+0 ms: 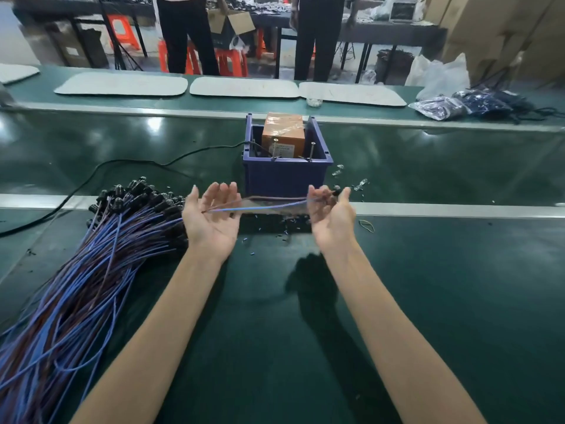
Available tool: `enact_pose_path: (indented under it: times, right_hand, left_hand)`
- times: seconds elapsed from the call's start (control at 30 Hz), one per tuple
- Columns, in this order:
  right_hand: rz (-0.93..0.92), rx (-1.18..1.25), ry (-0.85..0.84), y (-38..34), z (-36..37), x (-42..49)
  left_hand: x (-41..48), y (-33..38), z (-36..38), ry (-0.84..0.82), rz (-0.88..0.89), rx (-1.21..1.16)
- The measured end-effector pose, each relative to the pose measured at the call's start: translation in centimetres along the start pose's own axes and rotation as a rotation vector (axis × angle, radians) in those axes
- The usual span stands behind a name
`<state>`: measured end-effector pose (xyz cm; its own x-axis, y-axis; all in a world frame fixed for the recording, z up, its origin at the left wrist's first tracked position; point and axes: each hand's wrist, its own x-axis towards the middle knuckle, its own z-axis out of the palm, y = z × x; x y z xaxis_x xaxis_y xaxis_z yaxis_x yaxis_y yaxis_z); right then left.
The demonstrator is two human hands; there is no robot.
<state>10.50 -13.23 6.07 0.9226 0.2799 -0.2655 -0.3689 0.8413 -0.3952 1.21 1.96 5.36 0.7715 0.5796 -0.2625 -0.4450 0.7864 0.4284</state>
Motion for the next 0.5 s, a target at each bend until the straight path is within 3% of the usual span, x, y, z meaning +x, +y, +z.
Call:
enact_pose_path:
  times: [0.1,0.2,0.33,0.5]
  right_hand:
    - [0.023,-0.084,0.023,-3.1,-1.3,0.2]
    - [0.054,-0.283,-0.092,-4.8,-2.3,-0.3]
    - [0.053,-0.612,-0.218,-5.5,-3.0,-1.7]
    - [0.046,-1.066,-0.334,-3.1,-3.1,-3.8]
  left_hand:
    - [-0.8,-0.8,0.9,0.128,-0.015,-0.046]
    - [-1.7,-2.5,1.4,0.143,0.020,0.283]
    - [-2.9,-4.4,1.0,-0.129,0.108,0.907]
    - [-4.3,-6.1,1.0,-0.367,0.128,1.019]
